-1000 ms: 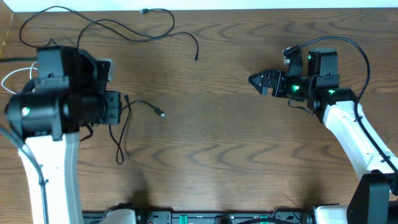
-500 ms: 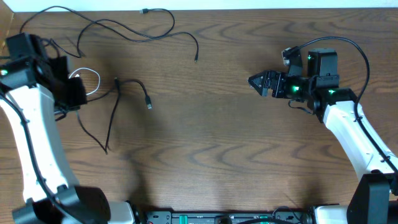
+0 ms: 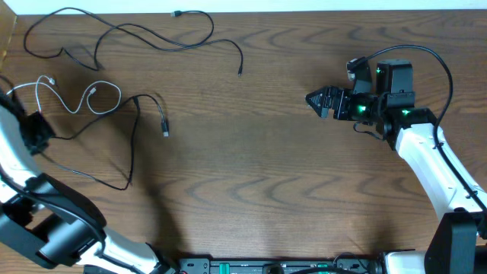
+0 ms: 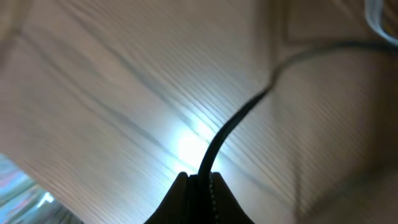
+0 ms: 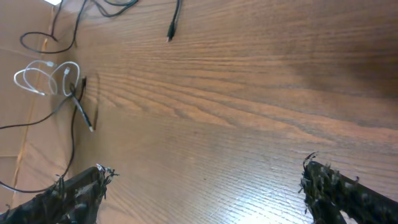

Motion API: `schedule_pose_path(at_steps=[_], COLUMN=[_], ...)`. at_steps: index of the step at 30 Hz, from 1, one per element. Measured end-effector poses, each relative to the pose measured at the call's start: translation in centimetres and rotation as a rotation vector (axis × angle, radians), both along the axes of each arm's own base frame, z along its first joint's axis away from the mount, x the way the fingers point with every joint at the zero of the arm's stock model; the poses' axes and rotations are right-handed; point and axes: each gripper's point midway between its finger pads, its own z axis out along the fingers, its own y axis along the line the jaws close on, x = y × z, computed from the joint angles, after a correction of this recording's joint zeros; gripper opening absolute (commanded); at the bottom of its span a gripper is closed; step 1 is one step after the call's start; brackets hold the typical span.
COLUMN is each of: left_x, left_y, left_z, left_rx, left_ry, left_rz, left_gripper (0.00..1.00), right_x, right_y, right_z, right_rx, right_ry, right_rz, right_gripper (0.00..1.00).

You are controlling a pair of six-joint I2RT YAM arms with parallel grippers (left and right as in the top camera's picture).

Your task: Untangle cables

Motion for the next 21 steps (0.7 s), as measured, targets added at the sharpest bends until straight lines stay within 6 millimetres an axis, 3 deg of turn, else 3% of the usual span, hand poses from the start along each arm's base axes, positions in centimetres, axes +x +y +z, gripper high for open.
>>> schedule_pose_path(at_steps=[8,14,15,16,17,18,21], left_x=[0.7,0.7,0.6,0.3,0.0,-0.2,-0.9], left_y=[8.3,12.0,12.4,12.8,13.2,13.5,14.6], left_z=[0.4,-0.3,-0.8,-1.7,-2.4,-2.9,-4.4], left_rx=[0.258,0.374,0.378,0.376,0.371,0.370,0.365], left_ry=[-0.076,-0.048,-0.037,-0.015,0.002,0.012,0.026], left_rz=[0.130,0.145,0.143,0.142,0.144,0.143,0.165], left_gripper=[0.07,0.08,0.17,0.34,0.59,0.76,0.84], right_x=[0.2,0.2,0.2,0.1,0.1,0.1,0.0], right_y=[-0.3,-0.4,-0.4,-0.4,-0.4,-0.4,-0.4], right_z=[-0.2,-0.2,-0.2,-0.3,-0.3,-0.3,-0.4], right_rx=[-0.017,-0.021,-0.021,-0.022,-0.023,-0.023,-0.024], right_ry=[-0.001,-0.001,0.001,0.004,0.005,0.005,0.010], right_rz=[-0.015,-0.018,-0.019,-0.020,-0.020,-0.020,-0.020], right_gripper=[0.99,0.99,0.99,0.99,0.99,0.99,0.99])
